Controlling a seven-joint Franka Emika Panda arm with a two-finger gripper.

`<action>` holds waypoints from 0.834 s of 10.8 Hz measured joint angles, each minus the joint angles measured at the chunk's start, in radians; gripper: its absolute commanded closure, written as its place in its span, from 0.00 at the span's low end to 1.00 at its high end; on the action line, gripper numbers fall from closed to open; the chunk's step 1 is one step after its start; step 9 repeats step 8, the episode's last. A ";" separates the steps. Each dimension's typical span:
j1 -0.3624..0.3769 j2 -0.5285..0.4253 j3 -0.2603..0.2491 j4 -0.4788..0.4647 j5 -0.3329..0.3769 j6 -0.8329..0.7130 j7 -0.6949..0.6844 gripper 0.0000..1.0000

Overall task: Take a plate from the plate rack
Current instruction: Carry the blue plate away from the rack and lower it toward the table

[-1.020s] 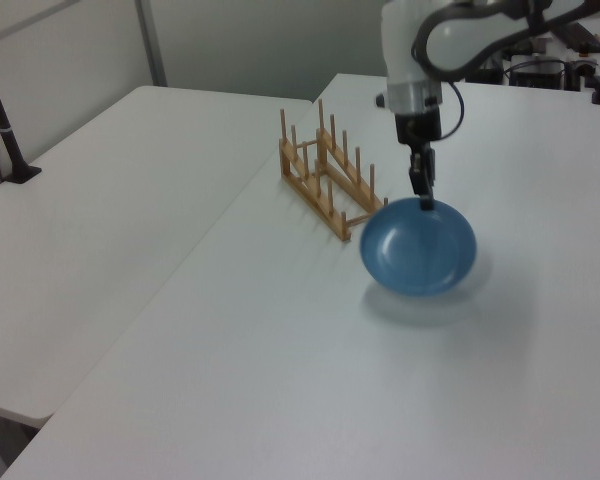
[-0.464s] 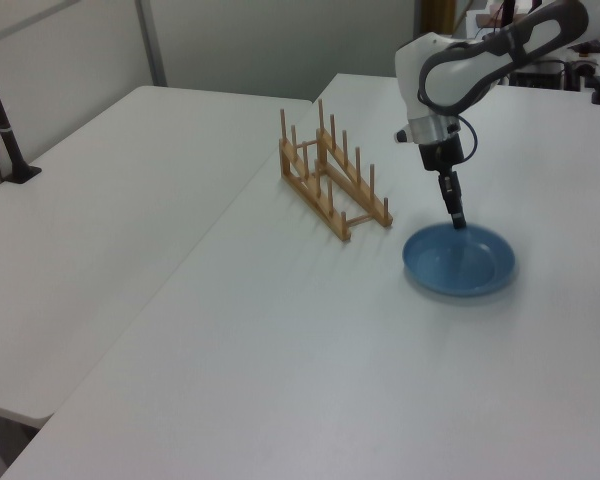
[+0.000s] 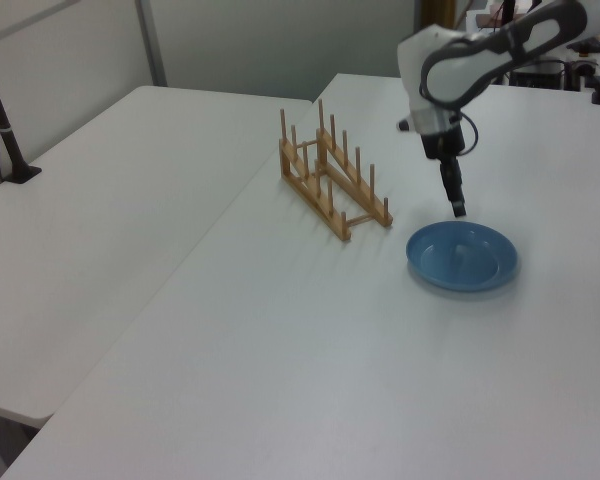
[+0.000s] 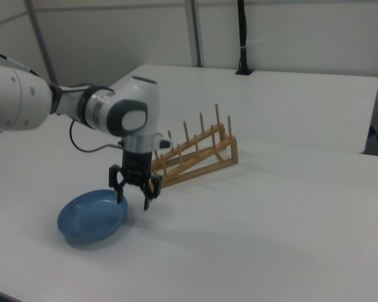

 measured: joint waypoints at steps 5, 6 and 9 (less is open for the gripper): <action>0.003 -0.200 0.037 0.115 -0.206 -0.122 0.488 0.00; 0.003 -0.222 0.058 0.115 -0.232 -0.123 0.536 0.00; -0.005 -0.259 0.064 0.116 -0.241 -0.123 0.527 0.00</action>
